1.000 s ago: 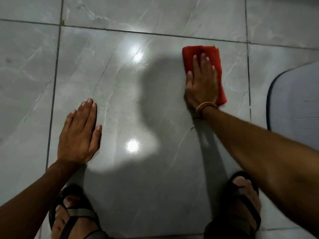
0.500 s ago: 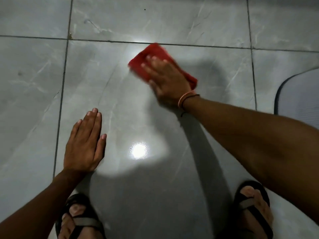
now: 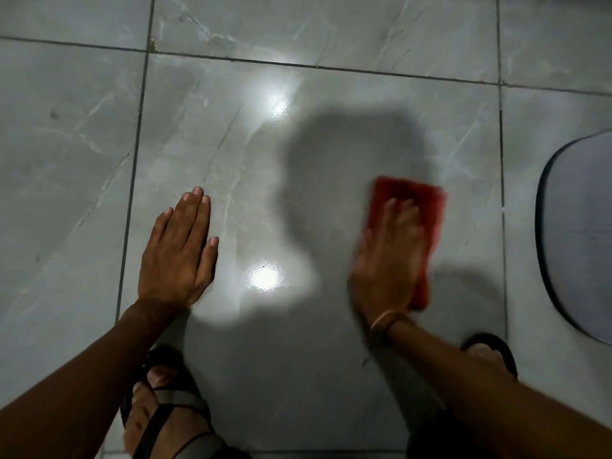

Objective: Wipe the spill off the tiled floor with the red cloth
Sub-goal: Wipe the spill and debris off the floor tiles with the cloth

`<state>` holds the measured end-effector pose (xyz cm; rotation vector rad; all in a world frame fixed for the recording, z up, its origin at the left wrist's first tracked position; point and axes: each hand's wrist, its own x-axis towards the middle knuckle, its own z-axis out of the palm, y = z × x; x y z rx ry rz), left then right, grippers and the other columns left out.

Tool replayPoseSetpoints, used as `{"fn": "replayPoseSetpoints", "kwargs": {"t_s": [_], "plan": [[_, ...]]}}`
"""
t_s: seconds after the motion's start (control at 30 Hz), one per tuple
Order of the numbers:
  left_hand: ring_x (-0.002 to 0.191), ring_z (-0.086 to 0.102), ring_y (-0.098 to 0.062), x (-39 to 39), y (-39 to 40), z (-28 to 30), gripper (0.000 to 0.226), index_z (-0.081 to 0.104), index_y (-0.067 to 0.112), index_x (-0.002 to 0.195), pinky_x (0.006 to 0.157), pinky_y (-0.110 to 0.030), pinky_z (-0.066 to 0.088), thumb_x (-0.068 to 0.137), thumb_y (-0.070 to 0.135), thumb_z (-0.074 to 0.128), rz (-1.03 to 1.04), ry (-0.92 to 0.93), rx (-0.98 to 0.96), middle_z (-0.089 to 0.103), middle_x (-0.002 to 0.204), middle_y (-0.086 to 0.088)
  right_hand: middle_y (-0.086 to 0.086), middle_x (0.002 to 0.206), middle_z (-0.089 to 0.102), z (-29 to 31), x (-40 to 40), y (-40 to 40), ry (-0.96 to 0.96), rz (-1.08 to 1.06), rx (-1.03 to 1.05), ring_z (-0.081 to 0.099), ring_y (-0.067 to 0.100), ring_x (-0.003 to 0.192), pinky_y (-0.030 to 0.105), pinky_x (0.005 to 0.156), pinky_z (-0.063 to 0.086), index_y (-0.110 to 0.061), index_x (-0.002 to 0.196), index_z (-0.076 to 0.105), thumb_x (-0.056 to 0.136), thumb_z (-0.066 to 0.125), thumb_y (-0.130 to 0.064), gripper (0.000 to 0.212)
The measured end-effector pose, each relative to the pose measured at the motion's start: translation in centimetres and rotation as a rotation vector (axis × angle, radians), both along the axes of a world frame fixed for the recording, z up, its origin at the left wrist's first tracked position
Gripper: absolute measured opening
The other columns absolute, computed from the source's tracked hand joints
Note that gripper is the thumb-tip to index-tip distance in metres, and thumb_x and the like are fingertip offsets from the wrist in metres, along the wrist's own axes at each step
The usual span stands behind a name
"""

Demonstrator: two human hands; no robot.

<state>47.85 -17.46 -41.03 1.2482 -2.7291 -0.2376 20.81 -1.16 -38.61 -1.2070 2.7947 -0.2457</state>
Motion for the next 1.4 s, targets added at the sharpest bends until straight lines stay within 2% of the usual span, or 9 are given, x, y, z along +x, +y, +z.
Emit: {"fn": "replayPoseSetpoints", "kwargs": {"t_s": [0.13,0.23,0.37,0.5,0.7,0.87,1.13,1.27,1.4], "plan": [[0.161,0.025,-0.029,0.1,-0.1,0.0,0.066,0.027,0.003,0.166,0.131,-0.042,0.015,0.107,0.032,0.036,-0.008,0.007,-0.001,0.026,0.174,-0.015,0.014,0.172,0.017,0.4,7.5,4.9,-0.19,1.027,0.078,0.011,0.029,0.161,0.049,0.129,0.022,-0.012,0.163,0.021,0.109,0.035,-0.036,0.061],[0.161,0.026,-0.03,0.1,0.0,0.1,0.066,0.028,0.002,0.165,0.131,-0.04,0.013,0.107,0.031,0.037,-0.013,0.013,-0.006,0.026,0.174,-0.016,0.009,0.169,0.028,-0.3,2.9,5.9,-0.264,1.394,0.01,0.02,0.021,0.16,0.041,0.13,0.022,-0.015,0.159,0.036,0.107,0.045,-0.03,0.055],[0.161,0.027,-0.032,0.0,0.1,0.2,0.065,0.03,0.001,0.165,0.131,-0.039,0.012,0.106,0.03,0.036,-0.009,0.018,-0.013,0.027,0.173,-0.017,0.012,0.163,0.041,-0.3,-8.9,6.0,-0.148,1.179,0.001,0.035,0.026,0.154,0.044,0.128,0.028,-0.017,0.152,0.049,0.098,0.055,-0.02,0.055],[0.16,0.027,-0.032,-0.1,0.3,0.4,0.065,0.03,0.0,0.164,0.131,-0.038,0.011,0.106,0.03,0.036,-0.008,0.015,-0.024,0.027,0.173,-0.018,0.019,0.165,0.034,0.8,-19.3,2.8,-0.045,0.511,0.016,0.036,0.04,0.151,0.054,0.126,0.027,-0.022,0.159,0.031,0.104,0.038,-0.027,0.056],[0.162,0.022,-0.028,-0.3,0.3,0.6,0.067,0.027,0.002,0.166,0.132,-0.036,0.007,0.106,0.031,0.036,0.015,-0.017,0.016,0.024,0.174,-0.015,0.017,0.172,0.018,-0.3,-16.2,-10.2,-0.01,0.099,-0.026,0.016,0.031,0.16,0.049,0.131,0.014,-0.014,0.163,0.019,0.108,0.029,-0.026,0.057],[0.161,0.023,-0.028,-0.4,0.2,0.8,0.067,0.028,0.002,0.165,0.132,-0.032,0.004,0.105,0.031,0.036,0.013,-0.009,0.017,0.025,0.174,-0.016,0.02,0.164,0.036,-0.7,-4.3,-12.6,-0.001,0.445,-0.129,0.035,0.032,0.154,0.047,0.126,0.029,-0.01,0.157,0.038,0.098,0.05,-0.018,0.061],[0.161,0.025,-0.031,-0.1,0.1,0.7,0.066,0.029,0.001,0.165,0.131,-0.035,0.008,0.106,0.031,0.036,-0.003,-0.003,0.016,0.027,0.173,-0.018,0.009,0.169,0.029,0.8,-3.3,8.1,-0.161,1.191,0.07,0.023,0.023,0.159,0.042,0.129,0.025,-0.018,0.159,0.035,0.103,0.049,-0.03,0.059],[0.162,0.024,-0.03,-0.1,0.1,0.7,0.066,0.028,0.003,0.166,0.131,-0.037,0.009,0.107,0.032,0.035,0.004,0.003,0.025,0.025,0.174,-0.016,0.012,0.167,0.032,0.2,-12.7,8.1,-0.105,1.107,0.112,0.032,0.029,0.155,0.05,0.128,0.027,-0.023,0.158,0.036,0.103,0.046,-0.035,0.057],[0.161,0.023,-0.027,-0.2,0.0,0.5,0.066,0.029,0.003,0.165,0.131,-0.034,0.007,0.106,0.031,0.037,0.016,0.014,0.02,0.026,0.173,-0.015,0.016,0.169,0.027,0.3,-19.4,0.7,-0.027,0.665,0.085,0.028,0.035,0.155,0.063,0.124,0.026,-0.029,0.161,0.024,0.106,0.035,-0.042,0.057]]}}
